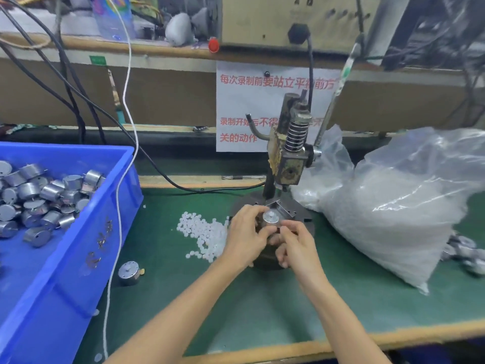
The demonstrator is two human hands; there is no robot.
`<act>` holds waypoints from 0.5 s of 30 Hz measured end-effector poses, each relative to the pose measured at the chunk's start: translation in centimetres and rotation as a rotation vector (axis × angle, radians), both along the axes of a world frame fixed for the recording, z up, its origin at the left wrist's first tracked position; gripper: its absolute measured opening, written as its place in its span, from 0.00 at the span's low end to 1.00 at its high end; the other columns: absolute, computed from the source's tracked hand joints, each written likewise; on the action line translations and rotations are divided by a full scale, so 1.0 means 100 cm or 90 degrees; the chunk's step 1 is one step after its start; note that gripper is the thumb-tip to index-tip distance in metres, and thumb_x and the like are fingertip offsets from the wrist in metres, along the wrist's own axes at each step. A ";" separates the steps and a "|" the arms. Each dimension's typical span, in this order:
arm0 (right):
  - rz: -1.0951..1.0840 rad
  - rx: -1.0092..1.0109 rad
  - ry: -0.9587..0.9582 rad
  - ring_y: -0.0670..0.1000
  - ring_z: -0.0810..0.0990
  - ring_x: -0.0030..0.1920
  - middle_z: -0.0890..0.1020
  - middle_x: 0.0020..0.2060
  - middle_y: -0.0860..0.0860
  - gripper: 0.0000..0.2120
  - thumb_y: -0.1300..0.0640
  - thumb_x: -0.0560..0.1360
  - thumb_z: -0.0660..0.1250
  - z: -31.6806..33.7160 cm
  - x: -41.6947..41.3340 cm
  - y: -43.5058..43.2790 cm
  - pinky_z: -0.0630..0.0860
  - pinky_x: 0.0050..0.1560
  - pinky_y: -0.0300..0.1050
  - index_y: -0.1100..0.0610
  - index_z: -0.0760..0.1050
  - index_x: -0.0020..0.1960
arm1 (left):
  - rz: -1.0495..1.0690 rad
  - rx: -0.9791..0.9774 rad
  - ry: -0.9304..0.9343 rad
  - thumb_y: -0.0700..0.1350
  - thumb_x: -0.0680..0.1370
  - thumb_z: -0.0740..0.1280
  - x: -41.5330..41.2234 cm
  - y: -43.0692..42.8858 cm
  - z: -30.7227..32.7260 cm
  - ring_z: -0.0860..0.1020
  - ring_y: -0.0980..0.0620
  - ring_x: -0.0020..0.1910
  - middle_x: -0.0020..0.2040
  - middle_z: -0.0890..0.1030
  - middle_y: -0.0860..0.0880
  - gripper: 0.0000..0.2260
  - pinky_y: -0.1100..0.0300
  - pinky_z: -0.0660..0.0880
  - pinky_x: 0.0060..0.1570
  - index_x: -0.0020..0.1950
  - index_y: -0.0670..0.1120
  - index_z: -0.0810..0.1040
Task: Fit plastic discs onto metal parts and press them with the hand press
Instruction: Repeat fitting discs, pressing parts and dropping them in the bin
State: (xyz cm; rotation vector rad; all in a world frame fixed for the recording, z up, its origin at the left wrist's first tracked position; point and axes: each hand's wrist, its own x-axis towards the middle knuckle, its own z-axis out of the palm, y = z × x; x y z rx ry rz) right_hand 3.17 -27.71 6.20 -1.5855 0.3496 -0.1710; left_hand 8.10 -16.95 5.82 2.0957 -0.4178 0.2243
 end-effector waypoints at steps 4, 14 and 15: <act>-0.007 -0.041 -0.011 0.47 0.68 0.22 0.80 0.31 0.50 0.10 0.66 0.76 0.58 -0.005 -0.007 -0.020 0.64 0.23 0.36 0.55 0.73 0.51 | 0.084 0.138 -0.039 0.52 0.72 0.71 0.027 -0.026 -0.004 0.63 0.53 0.61 0.59 0.72 0.54 0.15 0.61 0.55 0.55 0.58 0.52 0.77; -0.145 -0.173 -0.226 0.38 0.78 0.34 0.82 0.37 0.42 0.10 0.62 0.76 0.64 0.049 0.029 -0.053 0.72 0.36 0.32 0.49 0.78 0.45 | 0.102 0.096 -0.038 0.55 0.69 0.72 0.048 -0.030 -0.022 0.65 0.60 0.54 0.51 0.77 0.59 0.16 0.63 0.51 0.48 0.55 0.57 0.78; -0.168 -0.191 -0.286 0.37 0.78 0.37 0.82 0.40 0.40 0.09 0.61 0.77 0.63 0.072 0.042 -0.058 0.73 0.38 0.31 0.50 0.78 0.49 | 0.102 0.099 -0.040 0.55 0.69 0.72 0.048 -0.030 -0.022 0.65 0.60 0.53 0.51 0.77 0.59 0.16 0.63 0.51 0.48 0.55 0.57 0.78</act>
